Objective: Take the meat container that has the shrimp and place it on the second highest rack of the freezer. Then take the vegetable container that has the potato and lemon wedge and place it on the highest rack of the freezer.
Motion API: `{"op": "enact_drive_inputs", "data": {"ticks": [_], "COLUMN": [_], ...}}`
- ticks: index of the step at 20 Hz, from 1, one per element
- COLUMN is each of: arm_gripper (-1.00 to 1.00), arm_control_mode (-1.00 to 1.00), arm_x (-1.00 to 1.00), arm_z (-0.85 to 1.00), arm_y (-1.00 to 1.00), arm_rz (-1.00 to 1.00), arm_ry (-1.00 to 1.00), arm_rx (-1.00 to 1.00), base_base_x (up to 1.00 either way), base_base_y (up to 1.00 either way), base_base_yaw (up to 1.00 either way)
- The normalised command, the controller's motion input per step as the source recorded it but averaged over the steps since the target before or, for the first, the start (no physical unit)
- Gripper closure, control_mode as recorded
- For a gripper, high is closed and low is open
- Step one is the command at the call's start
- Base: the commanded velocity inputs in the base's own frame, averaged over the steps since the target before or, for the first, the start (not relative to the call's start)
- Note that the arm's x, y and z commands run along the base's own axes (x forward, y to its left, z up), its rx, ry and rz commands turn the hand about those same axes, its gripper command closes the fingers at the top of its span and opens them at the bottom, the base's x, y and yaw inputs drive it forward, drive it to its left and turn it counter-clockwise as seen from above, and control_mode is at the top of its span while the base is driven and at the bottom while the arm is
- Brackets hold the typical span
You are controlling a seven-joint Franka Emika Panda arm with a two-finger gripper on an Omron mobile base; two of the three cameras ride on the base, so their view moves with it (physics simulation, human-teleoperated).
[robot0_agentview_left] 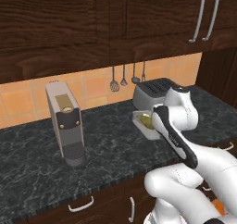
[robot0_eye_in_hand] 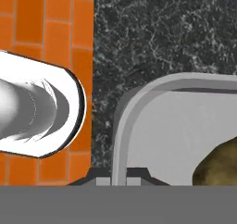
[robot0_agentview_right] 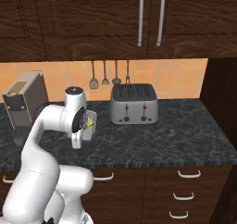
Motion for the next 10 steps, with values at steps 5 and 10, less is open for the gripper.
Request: {"op": "enact_drive_inputs", "data": {"ticks": [5, 10], "arm_gripper": [1.00, 1.00], "arm_control_mode": [-1.00, -1.00], "arm_x": [-1.00, -1.00], "arm_z": [0.15, 0.15], "arm_y": [0.00, -0.03], "arm_rz": [-0.07, -0.10], "arm_ry": [0.00, -0.10], "arm_rx": [-0.14, -0.11], "base_base_x": [0.00, 0.00], "base_base_y": [0.00, 0.00], "base_base_yaw": [0.00, 0.00]}}
